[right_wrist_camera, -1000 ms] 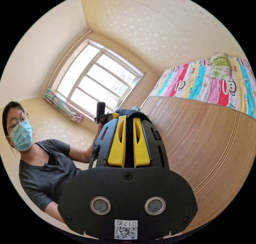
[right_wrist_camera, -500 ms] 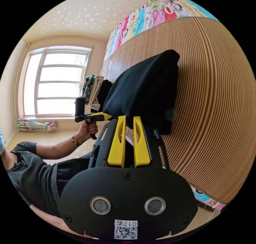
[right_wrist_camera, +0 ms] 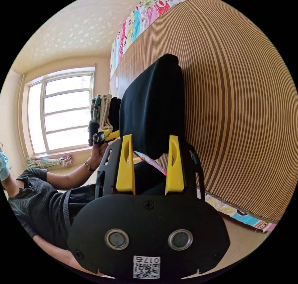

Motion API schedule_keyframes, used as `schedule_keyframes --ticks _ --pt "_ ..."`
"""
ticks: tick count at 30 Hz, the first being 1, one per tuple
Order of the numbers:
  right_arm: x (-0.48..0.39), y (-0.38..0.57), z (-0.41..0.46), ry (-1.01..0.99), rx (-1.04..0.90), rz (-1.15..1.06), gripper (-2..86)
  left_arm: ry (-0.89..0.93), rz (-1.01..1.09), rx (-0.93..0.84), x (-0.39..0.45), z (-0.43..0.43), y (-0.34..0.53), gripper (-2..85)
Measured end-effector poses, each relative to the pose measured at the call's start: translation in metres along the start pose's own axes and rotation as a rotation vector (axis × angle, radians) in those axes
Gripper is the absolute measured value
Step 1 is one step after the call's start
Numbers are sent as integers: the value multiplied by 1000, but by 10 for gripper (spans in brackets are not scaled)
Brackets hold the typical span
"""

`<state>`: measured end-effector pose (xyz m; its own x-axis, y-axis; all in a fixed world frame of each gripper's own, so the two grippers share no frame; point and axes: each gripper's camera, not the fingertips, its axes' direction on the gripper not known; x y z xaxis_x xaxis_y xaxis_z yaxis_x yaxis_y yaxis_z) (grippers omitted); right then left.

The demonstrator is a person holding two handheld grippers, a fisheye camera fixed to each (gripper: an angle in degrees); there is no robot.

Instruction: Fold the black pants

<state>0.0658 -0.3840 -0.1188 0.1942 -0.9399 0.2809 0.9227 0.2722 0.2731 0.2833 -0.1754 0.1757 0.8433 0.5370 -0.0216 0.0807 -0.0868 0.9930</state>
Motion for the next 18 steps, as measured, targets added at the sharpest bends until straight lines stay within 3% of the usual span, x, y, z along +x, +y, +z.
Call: schedule_keyframes --ticks 4,8,10,16,18 --pt "-11 -36 2 54 6 12 209 -103 -19 38 -14 -20 -33 201" --pt "9 -61 55 108 -185 114 269 -132 -57 -151 -61 14 -77 247" --pt "14 -54 56 80 -140 157 276 -104 -79 -205 -82 25 -87 270" --pt "-1 -32 70 -150 -146 305 224 -57 14 -286 -110 17 -108 261" --pt "-15 -16 93 -225 -187 340 197 77 27 -304 -124 10 -114 223"
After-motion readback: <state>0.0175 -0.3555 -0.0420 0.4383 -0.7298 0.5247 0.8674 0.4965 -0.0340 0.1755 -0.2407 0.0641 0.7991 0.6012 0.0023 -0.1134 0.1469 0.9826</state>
